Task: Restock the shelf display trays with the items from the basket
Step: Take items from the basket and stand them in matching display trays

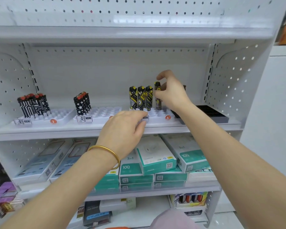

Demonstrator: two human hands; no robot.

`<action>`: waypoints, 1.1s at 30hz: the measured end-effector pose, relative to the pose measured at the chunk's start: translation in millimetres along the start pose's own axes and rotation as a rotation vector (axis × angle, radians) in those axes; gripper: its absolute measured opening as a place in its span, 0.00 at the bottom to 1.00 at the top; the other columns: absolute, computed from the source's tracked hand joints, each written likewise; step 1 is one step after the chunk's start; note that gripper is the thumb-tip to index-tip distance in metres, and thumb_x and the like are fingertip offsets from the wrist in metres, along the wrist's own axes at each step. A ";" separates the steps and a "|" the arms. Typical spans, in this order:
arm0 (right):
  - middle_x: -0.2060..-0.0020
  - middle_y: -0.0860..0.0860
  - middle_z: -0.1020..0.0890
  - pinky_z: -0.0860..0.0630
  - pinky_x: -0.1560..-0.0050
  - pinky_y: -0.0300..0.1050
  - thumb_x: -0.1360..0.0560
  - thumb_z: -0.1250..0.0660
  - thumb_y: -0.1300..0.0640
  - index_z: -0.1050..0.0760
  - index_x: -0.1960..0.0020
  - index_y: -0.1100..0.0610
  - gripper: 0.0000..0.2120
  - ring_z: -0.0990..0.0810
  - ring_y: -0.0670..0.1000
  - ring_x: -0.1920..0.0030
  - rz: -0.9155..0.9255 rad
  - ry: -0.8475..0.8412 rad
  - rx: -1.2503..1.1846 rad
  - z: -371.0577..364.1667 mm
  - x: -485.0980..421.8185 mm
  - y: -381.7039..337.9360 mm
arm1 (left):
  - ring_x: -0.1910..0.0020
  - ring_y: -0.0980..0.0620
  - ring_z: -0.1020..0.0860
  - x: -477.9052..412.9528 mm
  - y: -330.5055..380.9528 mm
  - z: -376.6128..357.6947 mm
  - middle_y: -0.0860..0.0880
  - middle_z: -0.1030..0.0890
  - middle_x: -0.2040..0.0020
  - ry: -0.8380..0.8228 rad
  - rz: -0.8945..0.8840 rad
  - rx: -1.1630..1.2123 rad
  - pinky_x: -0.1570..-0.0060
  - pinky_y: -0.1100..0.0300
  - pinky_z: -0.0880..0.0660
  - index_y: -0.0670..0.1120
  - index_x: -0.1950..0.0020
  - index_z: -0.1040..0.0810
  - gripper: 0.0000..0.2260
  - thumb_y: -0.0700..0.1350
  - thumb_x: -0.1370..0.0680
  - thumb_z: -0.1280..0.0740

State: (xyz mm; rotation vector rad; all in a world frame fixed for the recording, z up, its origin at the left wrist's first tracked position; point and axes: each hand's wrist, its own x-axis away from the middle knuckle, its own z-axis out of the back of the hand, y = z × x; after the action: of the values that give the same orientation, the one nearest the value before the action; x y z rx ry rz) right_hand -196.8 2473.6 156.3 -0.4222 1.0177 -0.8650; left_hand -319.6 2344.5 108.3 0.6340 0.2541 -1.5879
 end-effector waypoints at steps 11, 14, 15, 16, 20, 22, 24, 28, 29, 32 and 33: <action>0.66 0.53 0.26 0.19 0.66 0.46 0.22 0.41 0.65 0.32 0.35 0.61 0.16 0.22 0.51 0.71 -0.077 -0.128 -0.017 -0.2 -2.5 -6.9 | 0.40 0.49 0.28 0.9 -0.9 -0.1 0.52 0.22 0.40 0.006 -0.013 -0.004 0.41 0.54 0.31 0.54 0.31 0.30 0.17 0.47 0.20 0.43; 0.67 0.52 0.26 0.22 0.72 0.39 0.23 0.38 0.63 0.30 0.36 0.61 0.15 0.24 0.45 0.78 -0.043 -0.104 0.078 -3.5 -3.4 -3.5 | 0.42 0.49 0.27 1.2 -1.2 -0.8 0.52 0.21 0.41 0.018 -0.020 0.004 0.43 0.53 0.30 0.53 0.32 0.29 0.16 0.46 0.20 0.42; 0.67 0.53 0.25 0.23 0.73 0.39 0.23 0.37 0.63 0.30 0.36 0.61 0.16 0.25 0.44 0.79 -0.043 -0.119 0.108 -4.6 -3.5 -1.7 | 0.42 0.49 0.27 1.2 -1.3 -0.9 0.52 0.21 0.41 0.019 -0.024 0.001 0.43 0.54 0.30 0.53 0.32 0.29 0.17 0.46 0.20 0.42; 0.66 0.55 0.24 0.23 0.72 0.40 0.23 0.36 0.63 0.31 0.35 0.60 0.17 0.24 0.45 0.78 -0.045 -0.133 0.134 -5.3 -3.4 0.2 | 0.42 0.49 0.27 1.6 -1.2 -1.0 0.52 0.21 0.41 0.018 -0.024 -0.005 0.43 0.54 0.30 0.53 0.32 0.29 0.17 0.46 0.20 0.42; 0.57 0.57 0.23 0.28 0.59 0.43 0.25 0.34 0.61 0.29 0.35 0.61 0.19 0.20 0.58 0.55 0.016 -0.155 0.322 -1.9 -3.2 0.6 | 0.42 0.49 0.27 2.4 -1.3 -0.6 0.52 0.21 0.41 0.025 -0.039 -0.011 0.43 0.55 0.30 0.53 0.31 0.29 0.17 0.46 0.20 0.43; 0.48 0.59 0.22 0.29 0.51 0.43 0.26 0.33 0.62 0.33 0.31 0.60 0.25 0.22 0.59 0.46 0.014 -0.154 0.352 0.5 0.1 -2.6 | 0.41 0.49 0.27 1.3 -2.6 -1.9 0.52 0.22 0.40 0.031 -0.053 -0.019 0.42 0.55 0.30 0.52 0.31 0.29 0.17 0.46 0.20 0.43; 0.46 0.59 0.22 0.31 0.50 0.40 0.26 0.32 0.62 0.38 0.27 0.59 0.30 0.24 0.56 0.47 0.010 -0.113 0.339 6.4 9.1 -7.7 | 0.37 0.48 0.28 1.3 -4.6 -3.7 0.50 0.24 0.35 0.028 -0.067 -0.050 0.38 0.54 0.31 0.51 0.31 0.29 0.18 0.48 0.20 0.46; 0.54 0.52 0.23 0.26 0.54 0.38 0.27 0.32 0.62 0.28 0.36 0.55 0.20 0.25 0.51 0.55 0.095 0.056 0.187 18.2 55.1 -25.6 | 0.37 0.44 0.25 17.2 -7.5 -1.5 0.45 0.23 0.36 0.159 -0.193 -0.069 0.37 0.49 0.29 0.45 0.37 0.23 0.20 0.46 0.25 0.45; 0.56 0.50 0.22 0.25 0.52 0.42 0.27 0.32 0.62 0.26 0.39 0.55 0.16 0.24 0.50 0.58 0.135 0.058 0.139 17.2 72.4 -30.0 | 0.38 0.44 0.25 26.3 -9.5 -1.8 0.45 0.23 0.37 0.209 -0.225 -0.071 0.37 0.49 0.29 0.44 0.38 0.22 0.19 0.43 0.25 0.43; 0.61 0.44 0.22 0.26 0.56 0.42 0.27 0.32 0.61 0.22 0.46 0.51 0.10 0.25 0.45 0.64 0.202 -0.046 0.059 -3.6 134.2 -37.7 | 0.40 0.44 0.25 70.4 -21.1 -6.2 0.45 0.22 0.38 0.315 -0.306 -0.096 0.39 0.49 0.29 0.42 0.41 0.21 0.17 0.38 0.28 0.38; 0.61 0.43 0.23 0.27 0.57 0.42 0.27 0.32 0.60 0.22 0.47 0.51 0.10 0.26 0.44 0.65 0.212 -0.097 0.053 -15.5 153.7 -37.4 | 0.41 0.44 0.25 88.6 -28.4 -8.6 0.46 0.22 0.38 0.309 -0.310 -0.109 0.41 0.49 0.29 0.42 0.42 0.21 0.17 0.38 0.29 0.38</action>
State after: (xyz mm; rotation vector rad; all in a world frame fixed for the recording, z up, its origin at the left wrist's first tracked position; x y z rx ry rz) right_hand -188.6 2330.6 87.6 -0.3028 0.9292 -0.6734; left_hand -345.2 2277.9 48.1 0.7816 0.6920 -1.7525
